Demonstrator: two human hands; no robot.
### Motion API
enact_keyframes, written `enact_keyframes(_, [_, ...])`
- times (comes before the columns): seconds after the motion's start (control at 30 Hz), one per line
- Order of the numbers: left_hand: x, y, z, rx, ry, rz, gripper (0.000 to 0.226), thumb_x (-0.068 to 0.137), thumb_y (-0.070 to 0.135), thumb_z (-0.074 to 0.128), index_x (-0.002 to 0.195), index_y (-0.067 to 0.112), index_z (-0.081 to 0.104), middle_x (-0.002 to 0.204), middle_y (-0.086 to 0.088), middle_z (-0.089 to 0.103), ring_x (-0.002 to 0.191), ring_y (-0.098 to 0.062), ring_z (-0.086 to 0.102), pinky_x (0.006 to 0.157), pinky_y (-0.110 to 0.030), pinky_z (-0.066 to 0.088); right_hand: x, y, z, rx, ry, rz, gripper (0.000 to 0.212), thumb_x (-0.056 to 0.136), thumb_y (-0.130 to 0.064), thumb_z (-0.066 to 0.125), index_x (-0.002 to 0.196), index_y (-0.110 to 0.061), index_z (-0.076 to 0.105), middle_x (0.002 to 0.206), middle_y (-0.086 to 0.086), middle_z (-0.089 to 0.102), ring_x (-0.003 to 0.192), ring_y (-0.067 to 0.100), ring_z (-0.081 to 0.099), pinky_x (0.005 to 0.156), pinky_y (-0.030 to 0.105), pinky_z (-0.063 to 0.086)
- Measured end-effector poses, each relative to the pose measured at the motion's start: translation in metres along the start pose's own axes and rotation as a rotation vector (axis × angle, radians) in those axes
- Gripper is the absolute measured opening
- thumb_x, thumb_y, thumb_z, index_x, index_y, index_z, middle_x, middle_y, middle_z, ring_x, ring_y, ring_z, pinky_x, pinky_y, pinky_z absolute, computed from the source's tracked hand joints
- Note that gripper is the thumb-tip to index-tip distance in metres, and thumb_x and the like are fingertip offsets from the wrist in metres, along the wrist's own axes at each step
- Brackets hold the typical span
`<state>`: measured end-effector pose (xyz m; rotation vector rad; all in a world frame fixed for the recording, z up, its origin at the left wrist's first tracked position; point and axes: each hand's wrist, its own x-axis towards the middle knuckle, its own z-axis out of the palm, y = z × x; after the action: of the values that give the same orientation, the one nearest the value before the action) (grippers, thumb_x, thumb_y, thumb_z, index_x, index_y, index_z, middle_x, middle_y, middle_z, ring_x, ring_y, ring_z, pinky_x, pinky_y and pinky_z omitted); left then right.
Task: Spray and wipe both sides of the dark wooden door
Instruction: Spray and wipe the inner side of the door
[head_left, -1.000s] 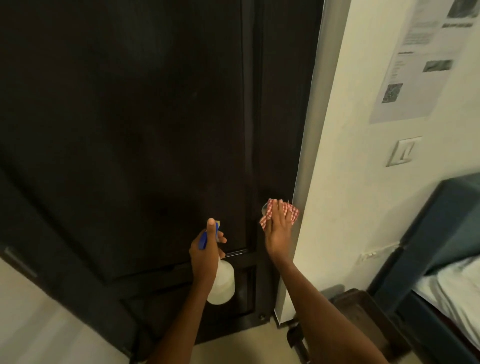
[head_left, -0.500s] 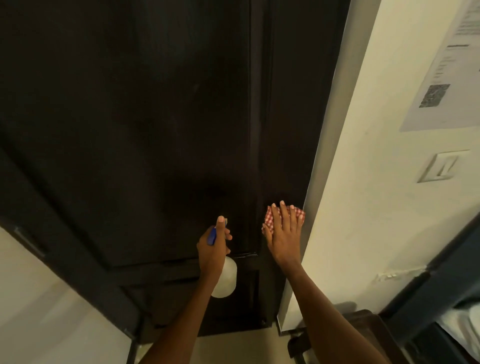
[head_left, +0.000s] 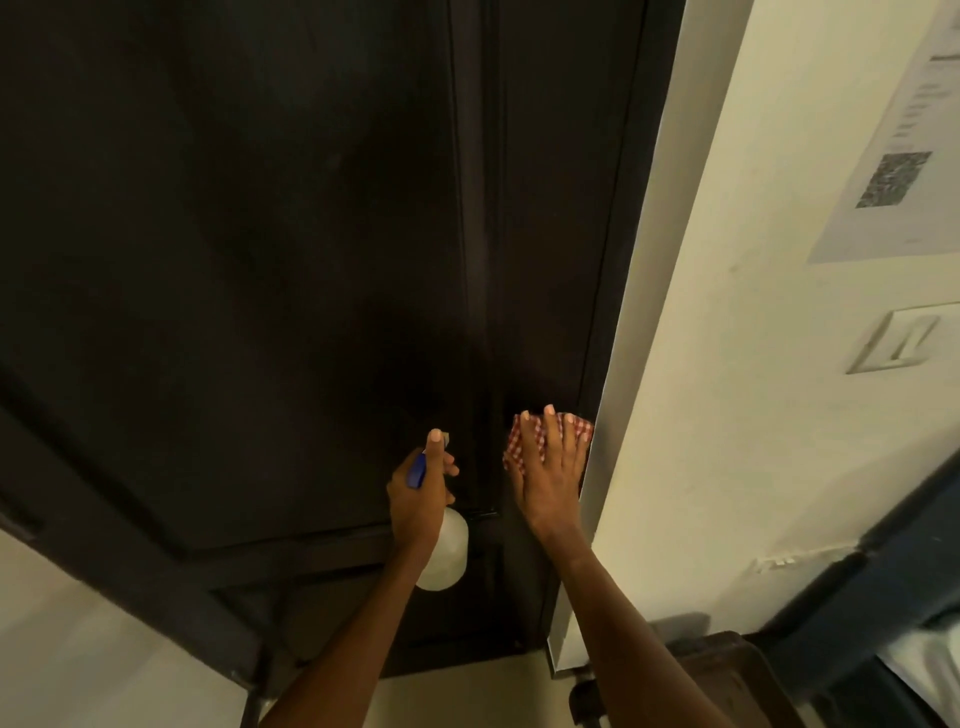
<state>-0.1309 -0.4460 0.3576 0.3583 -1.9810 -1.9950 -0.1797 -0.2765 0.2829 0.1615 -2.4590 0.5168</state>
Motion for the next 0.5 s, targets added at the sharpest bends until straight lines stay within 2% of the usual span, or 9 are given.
enact_keyframes(0.17, [0.004,0.005,0.009,0.028,-0.029,0.013,0.057,0.087,0.062,0.047,0.108,0.014,0.069,0.087,-0.012,0.07,0.063,-0.013,0.06,0.051,-0.019,0.048,-0.001,0.003,-0.002,0.029,0.0,0.004,0.103,0.086,-0.042,0.074,0.159,-0.035,0.002,0.166,0.006,0.004,0.153,0.02,-0.019,0.119,0.057,0.001])
enact_keyframes(0.33, [-0.012,0.01,0.006,0.017,-0.037,0.013,0.056,0.087,0.063,0.047,0.105,0.014,0.069,0.087,-0.01,0.07,0.065,-0.014,0.061,0.051,-0.018,0.049,0.001,0.0,-0.01,0.067,-0.091,0.042,0.093,0.091,-0.047,0.068,0.158,-0.039,0.004,0.167,0.003,-0.001,0.15,0.016,-0.027,0.12,0.056,0.0])
enact_keyframes(0.43, [-0.028,0.01,-0.003,0.013,-0.024,0.001,0.06,0.087,0.062,0.047,0.102,0.007,0.068,0.085,-0.011,0.07,0.061,-0.012,0.06,0.05,-0.017,0.049,0.003,0.0,-0.016,0.099,-0.143,0.061,0.086,0.093,-0.051,0.063,0.159,-0.038,0.01,0.168,0.002,-0.002,0.149,0.02,-0.021,0.121,0.055,0.001])
enact_keyframes(0.5, [-0.039,0.011,-0.009,0.007,-0.015,-0.006,0.059,0.087,0.061,0.047,0.101,0.007,0.068,0.084,-0.01,0.07,0.058,-0.012,0.06,0.05,-0.019,0.049,0.002,-0.002,-0.018,0.114,-0.142,0.049,0.09,0.091,-0.043,0.068,0.159,-0.036,0.01,0.167,0.003,-0.002,0.149,0.019,-0.021,0.121,0.057,0.0])
